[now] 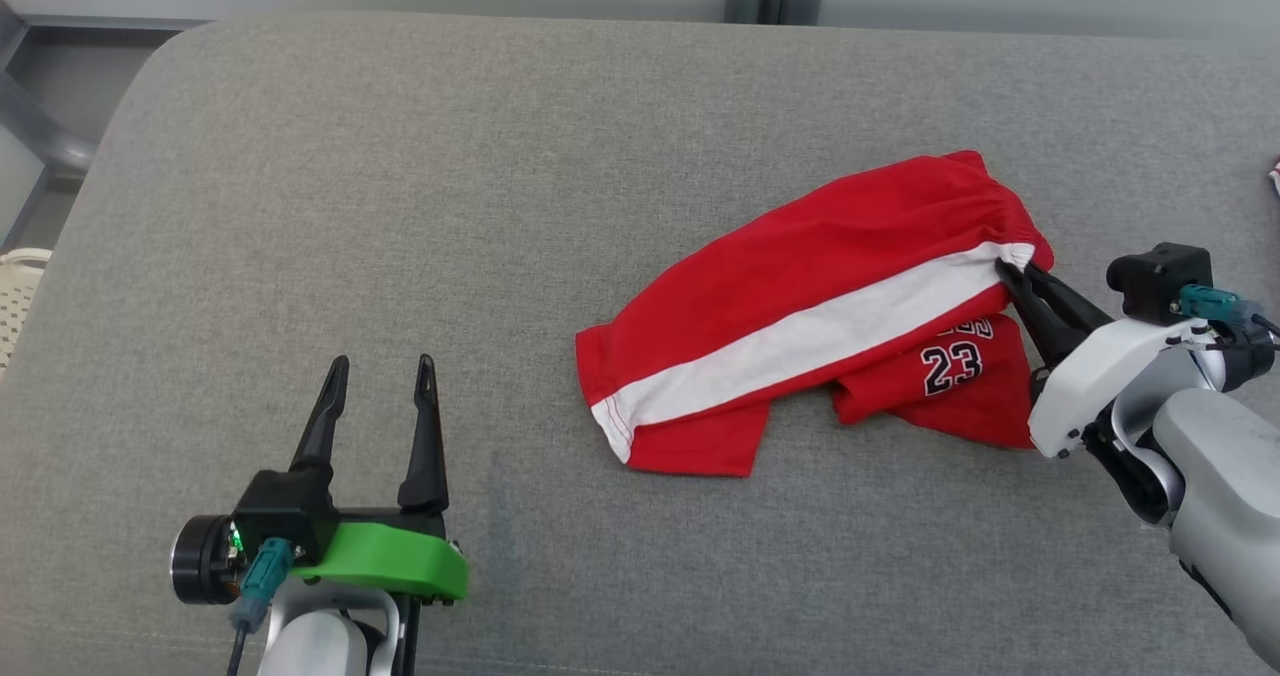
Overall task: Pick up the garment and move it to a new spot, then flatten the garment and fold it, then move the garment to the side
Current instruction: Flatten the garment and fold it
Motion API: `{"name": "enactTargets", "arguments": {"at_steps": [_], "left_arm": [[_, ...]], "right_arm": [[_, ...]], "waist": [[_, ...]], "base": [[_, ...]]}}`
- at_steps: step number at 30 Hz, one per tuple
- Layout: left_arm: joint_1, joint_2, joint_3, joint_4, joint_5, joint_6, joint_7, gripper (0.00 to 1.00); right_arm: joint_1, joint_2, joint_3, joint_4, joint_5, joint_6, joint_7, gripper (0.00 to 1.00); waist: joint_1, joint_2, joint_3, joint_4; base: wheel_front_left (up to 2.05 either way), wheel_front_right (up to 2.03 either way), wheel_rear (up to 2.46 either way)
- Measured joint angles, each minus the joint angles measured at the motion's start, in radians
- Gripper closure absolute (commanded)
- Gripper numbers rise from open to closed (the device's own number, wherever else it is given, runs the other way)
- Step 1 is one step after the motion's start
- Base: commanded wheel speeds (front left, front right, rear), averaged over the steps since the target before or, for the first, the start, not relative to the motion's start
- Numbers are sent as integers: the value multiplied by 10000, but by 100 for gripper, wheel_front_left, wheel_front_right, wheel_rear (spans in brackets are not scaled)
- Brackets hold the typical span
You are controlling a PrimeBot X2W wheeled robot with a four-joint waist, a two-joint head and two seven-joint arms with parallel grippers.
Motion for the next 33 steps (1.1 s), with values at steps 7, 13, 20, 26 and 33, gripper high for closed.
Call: {"name": "enactTargets", "arguments": {"at_steps": [7, 13, 20, 26, 33], "left_arm": [[306, -2, 424, 48, 71, -119, 0, 0], [420, -4, 535, 82, 115, -228, 0, 0], [418, -4, 631, 121, 127, -263, 0, 0], [436, -4, 669, 150, 192, -303, 2, 0], [628, -2, 894, 138, 313, -360, 0, 0]], "right_arm": [[1185, -111, -905, -1766, -441, 0, -94, 100], [3239, -190, -2080, -3219, -1009, 0, -102, 100], [5519, 374, -3030, -3824, -1266, 0, -102, 100], [5807, 784, -3674, -4211, -1825, 0, -102, 0], [5805, 1009, -4675, -4819, -2665, 0, -102, 0]], "waist": [[0, 0, -359, -525], [0, 0, -587, -1091], [0, 0, -757, -1503], [0, 0, -851, -1650], [0, 0, -1110, -1763]], "base": [[0, 0, 0], [0, 0, 0], [0, 0, 0], [0, 0, 0], [0, 0, 0]]}}
